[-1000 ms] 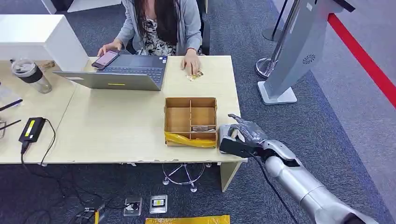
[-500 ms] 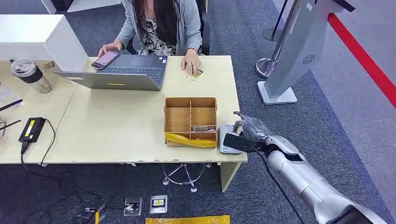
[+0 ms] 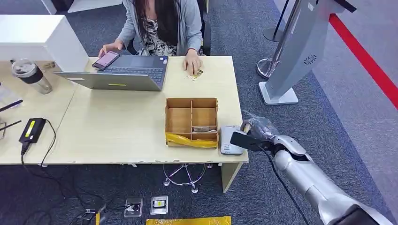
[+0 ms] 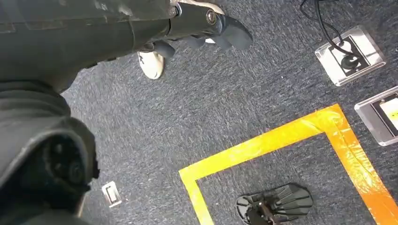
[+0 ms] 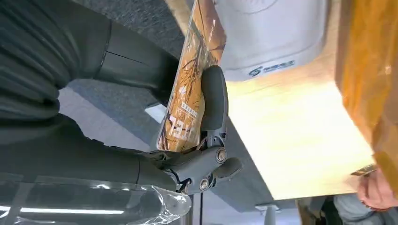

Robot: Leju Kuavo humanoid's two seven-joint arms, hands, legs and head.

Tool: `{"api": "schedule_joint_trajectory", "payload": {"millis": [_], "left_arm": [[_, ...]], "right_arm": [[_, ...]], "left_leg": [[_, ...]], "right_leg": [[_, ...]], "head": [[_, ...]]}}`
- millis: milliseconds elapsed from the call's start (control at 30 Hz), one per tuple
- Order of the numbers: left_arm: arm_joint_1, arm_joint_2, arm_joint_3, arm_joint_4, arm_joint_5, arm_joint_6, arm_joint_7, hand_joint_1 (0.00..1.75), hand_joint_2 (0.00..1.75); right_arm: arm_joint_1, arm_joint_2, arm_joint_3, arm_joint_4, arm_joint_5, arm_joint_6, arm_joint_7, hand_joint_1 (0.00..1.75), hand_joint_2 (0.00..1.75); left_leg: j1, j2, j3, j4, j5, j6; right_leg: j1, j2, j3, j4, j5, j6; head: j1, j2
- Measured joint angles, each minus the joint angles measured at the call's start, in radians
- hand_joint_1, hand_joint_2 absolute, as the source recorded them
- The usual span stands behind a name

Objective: Pass the card to the sensor for recognition and then transmit it.

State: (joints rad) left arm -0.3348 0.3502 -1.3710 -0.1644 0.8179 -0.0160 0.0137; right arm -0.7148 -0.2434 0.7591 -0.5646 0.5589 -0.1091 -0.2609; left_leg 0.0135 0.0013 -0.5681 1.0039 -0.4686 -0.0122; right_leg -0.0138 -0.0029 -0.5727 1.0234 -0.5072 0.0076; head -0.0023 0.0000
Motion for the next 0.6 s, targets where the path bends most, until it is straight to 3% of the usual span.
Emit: {"api": "schedule_joint_trajectory", "payload": {"millis": [600], "left_arm": [[-0.001, 0.000, 0.000, 0.000, -0.023, -0.002, 0.000, 0.00, 0.00]], "right_arm": [[-0.053, -0.025, -0.004, 0.055, 0.063, -0.047, 0.014, 1.75, 1.75]], "left_leg": [[0.000, 0.001, 0.000, 0.000, 0.000, 0.000]], "right_leg": [[0.000, 0.000, 0.000, 0.000, 0.001, 0.000]], "head": [[0.000, 0.000]]}}
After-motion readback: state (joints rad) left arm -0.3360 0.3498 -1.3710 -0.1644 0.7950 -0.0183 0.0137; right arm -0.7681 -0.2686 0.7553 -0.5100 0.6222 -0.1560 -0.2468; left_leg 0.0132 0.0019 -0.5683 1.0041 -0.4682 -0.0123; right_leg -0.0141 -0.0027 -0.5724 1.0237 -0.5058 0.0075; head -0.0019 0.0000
